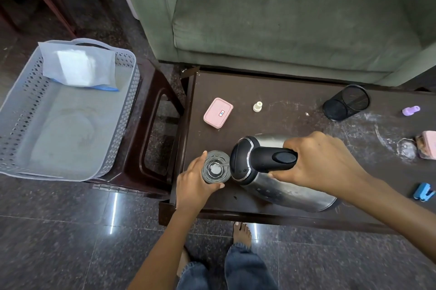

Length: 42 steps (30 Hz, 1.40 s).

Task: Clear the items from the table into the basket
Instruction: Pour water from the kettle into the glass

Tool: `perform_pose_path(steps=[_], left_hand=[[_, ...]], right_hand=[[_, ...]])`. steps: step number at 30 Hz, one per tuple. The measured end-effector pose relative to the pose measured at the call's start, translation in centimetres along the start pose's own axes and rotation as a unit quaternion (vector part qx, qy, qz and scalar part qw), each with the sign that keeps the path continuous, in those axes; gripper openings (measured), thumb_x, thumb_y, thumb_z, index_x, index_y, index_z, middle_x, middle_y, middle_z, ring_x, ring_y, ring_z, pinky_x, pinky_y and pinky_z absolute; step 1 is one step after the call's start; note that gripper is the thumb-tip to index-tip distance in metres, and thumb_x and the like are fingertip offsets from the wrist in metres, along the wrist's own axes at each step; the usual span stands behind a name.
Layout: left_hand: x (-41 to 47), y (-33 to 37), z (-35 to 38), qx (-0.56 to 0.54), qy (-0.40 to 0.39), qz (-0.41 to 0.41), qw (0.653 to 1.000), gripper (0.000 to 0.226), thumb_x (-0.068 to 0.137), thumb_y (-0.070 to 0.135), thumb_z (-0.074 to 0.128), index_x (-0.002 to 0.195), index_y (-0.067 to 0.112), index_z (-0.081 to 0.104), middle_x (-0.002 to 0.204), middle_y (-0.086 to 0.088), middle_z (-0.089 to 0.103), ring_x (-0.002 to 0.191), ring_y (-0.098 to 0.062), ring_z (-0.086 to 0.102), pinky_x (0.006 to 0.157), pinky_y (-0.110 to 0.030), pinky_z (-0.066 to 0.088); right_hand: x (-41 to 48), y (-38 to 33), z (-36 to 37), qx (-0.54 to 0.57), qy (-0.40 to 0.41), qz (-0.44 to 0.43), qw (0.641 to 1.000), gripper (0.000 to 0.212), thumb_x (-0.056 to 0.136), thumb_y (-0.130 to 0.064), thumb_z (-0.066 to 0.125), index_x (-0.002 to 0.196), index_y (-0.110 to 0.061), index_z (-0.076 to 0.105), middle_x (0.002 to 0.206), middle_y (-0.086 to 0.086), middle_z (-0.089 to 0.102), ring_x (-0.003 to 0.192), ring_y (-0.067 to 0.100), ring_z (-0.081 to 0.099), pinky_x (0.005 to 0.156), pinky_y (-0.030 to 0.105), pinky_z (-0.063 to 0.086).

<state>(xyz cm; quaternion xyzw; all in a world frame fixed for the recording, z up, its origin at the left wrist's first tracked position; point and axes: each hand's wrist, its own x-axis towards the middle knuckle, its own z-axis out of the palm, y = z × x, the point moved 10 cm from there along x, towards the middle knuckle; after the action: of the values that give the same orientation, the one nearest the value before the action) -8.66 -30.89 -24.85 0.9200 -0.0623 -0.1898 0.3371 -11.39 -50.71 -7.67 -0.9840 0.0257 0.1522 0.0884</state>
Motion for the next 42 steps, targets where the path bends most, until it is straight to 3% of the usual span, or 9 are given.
perform_pose_path(steps=[5,20,28,42], left_hand=[[-0.1,0.0,0.0,0.0,-0.001,-0.002,1.0,0.098,0.055,0.035,0.086,0.139,0.018,0.039,0.136,0.003,0.053,0.123,-0.014,0.051,0.103,-0.041,0.04],[0.0,0.0,0.2,0.056,-0.011,-0.028,0.998,0.099,0.057,0.043,0.083,0.14,0.024,0.034,0.142,0.012,0.045,0.129,-0.008,0.043,0.102,-0.038,0.032],[0.3,0.1,0.3,0.122,-0.026,-0.046,0.991,0.1,0.058,0.049,0.08,0.142,0.027,0.029,0.137,0.005,0.045,0.123,-0.021,0.045,0.1,-0.041,0.036],[0.3,0.1,0.3,0.125,-0.024,-0.04,0.991,0.101,0.057,0.049,0.08,0.142,0.027,0.03,0.136,0.006,0.046,0.124,-0.017,0.047,0.1,-0.039,0.034]], right_hand=[[-0.1,0.1,-0.2,0.002,0.003,0.002,1.0,0.051,0.063,-0.059,0.062,0.048,-0.024,0.028,0.05,-0.005,0.038,0.058,0.027,0.044,0.056,0.027,0.032],[-0.5,-0.3,-1.1,-0.009,-0.005,-0.013,1.0,0.049,0.063,-0.055,0.064,0.047,-0.023,0.03,0.046,-0.007,0.036,0.054,0.027,0.042,0.045,0.024,0.021],[-0.7,-0.3,-1.5,-0.003,-0.001,-0.009,1.0,0.049,0.061,-0.056,0.063,0.047,-0.022,0.03,0.047,-0.006,0.036,0.055,0.027,0.042,0.047,0.027,0.024],[-0.6,-0.4,-2.0,0.001,0.01,-0.013,1.0,0.046,0.061,-0.052,0.065,0.047,-0.022,0.033,0.046,-0.007,0.038,0.054,0.028,0.045,0.048,0.027,0.027]])
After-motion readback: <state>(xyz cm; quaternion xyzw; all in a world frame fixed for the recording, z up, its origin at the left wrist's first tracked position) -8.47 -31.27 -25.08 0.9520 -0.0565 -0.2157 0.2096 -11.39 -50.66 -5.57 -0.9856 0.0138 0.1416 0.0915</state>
